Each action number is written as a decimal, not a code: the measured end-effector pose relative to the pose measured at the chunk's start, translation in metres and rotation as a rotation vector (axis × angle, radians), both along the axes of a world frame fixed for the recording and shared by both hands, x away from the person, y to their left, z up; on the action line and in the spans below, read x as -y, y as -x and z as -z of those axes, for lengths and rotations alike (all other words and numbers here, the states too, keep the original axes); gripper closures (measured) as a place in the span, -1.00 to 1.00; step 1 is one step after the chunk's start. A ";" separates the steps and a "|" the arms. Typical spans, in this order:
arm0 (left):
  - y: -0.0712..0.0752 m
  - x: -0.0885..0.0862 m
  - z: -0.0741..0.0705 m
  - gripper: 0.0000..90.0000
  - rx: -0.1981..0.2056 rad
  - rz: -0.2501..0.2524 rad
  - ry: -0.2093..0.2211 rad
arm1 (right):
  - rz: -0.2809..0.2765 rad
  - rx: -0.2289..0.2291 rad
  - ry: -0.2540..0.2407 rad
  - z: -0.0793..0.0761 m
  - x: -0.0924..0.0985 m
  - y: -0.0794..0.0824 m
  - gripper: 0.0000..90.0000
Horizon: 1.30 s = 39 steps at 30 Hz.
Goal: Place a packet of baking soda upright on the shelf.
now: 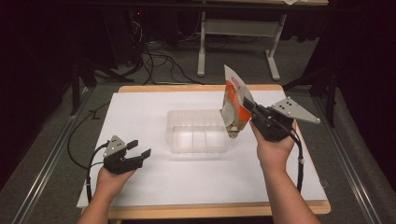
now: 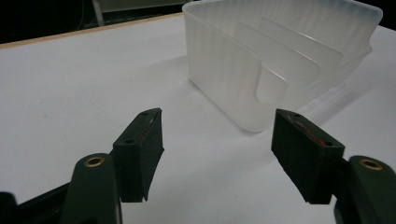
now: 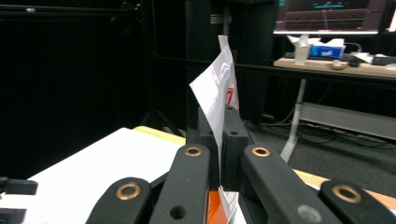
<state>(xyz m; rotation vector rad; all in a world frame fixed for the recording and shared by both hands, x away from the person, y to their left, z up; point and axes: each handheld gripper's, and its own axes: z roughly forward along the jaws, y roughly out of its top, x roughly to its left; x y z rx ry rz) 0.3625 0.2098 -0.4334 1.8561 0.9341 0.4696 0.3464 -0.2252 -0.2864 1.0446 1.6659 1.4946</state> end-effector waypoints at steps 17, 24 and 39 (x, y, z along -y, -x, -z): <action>0.000 -0.003 -0.001 -0.24 0.004 0.000 0.019 | -0.109 -0.016 -0.002 0.011 -0.065 -0.017 1.00; 0.000 -0.003 -0.002 -0.24 0.005 -0.002 0.024 | -0.137 -0.038 0.003 0.020 -0.087 -0.026 1.00; 0.000 -0.003 -0.002 -0.24 0.006 0.005 0.029 | -0.137 -0.083 0.022 0.039 -0.116 -0.048 1.00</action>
